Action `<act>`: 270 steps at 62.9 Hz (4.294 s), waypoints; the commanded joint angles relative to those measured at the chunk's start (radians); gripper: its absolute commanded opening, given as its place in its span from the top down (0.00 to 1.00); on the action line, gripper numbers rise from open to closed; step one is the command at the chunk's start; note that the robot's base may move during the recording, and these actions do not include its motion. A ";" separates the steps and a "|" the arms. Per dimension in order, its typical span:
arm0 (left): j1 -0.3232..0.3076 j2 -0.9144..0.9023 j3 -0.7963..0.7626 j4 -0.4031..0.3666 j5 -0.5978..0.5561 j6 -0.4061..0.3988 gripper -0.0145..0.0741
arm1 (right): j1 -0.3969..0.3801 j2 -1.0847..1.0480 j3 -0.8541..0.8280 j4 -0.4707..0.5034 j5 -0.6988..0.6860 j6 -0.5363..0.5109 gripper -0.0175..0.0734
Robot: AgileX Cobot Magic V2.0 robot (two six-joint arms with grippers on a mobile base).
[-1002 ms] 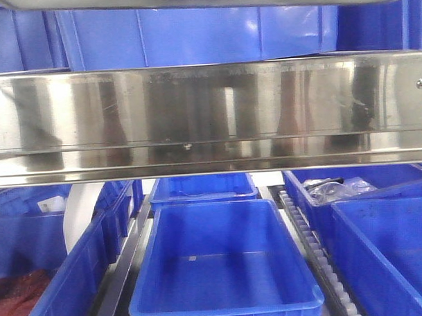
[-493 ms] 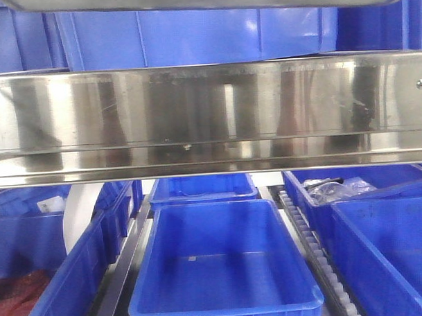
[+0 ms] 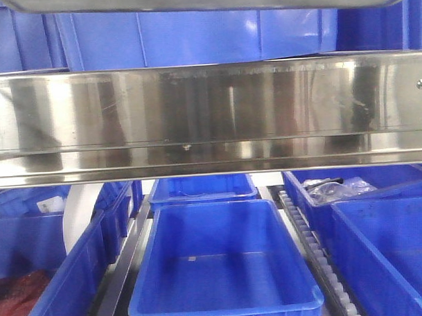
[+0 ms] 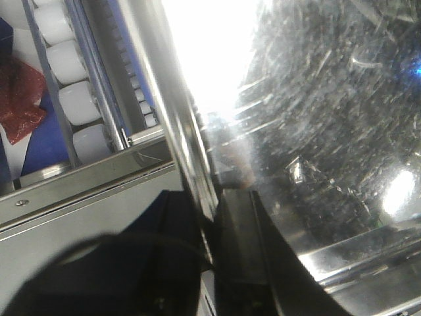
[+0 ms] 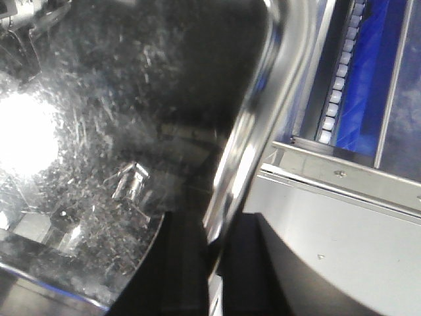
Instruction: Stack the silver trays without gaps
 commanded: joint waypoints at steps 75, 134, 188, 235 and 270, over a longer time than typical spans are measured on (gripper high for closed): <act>-0.024 -0.029 -0.036 -0.079 0.042 0.030 0.88 | 0.014 -0.023 -0.030 0.046 -0.125 -0.026 0.75; -0.024 -0.029 -0.036 -0.079 0.042 0.030 0.89 | 0.014 -0.023 -0.030 0.046 -0.125 -0.026 0.75; -0.024 -0.029 -0.036 -0.081 0.042 0.030 0.89 | 0.014 -0.023 -0.030 0.046 -0.125 -0.026 0.75; -0.024 -0.029 -0.036 -0.081 0.042 0.030 0.89 | 0.014 -0.023 -0.030 0.046 -0.125 -0.026 0.75; -0.024 -0.029 -0.036 -0.081 0.042 0.030 0.89 | 0.014 -0.023 -0.030 0.046 -0.125 -0.026 0.75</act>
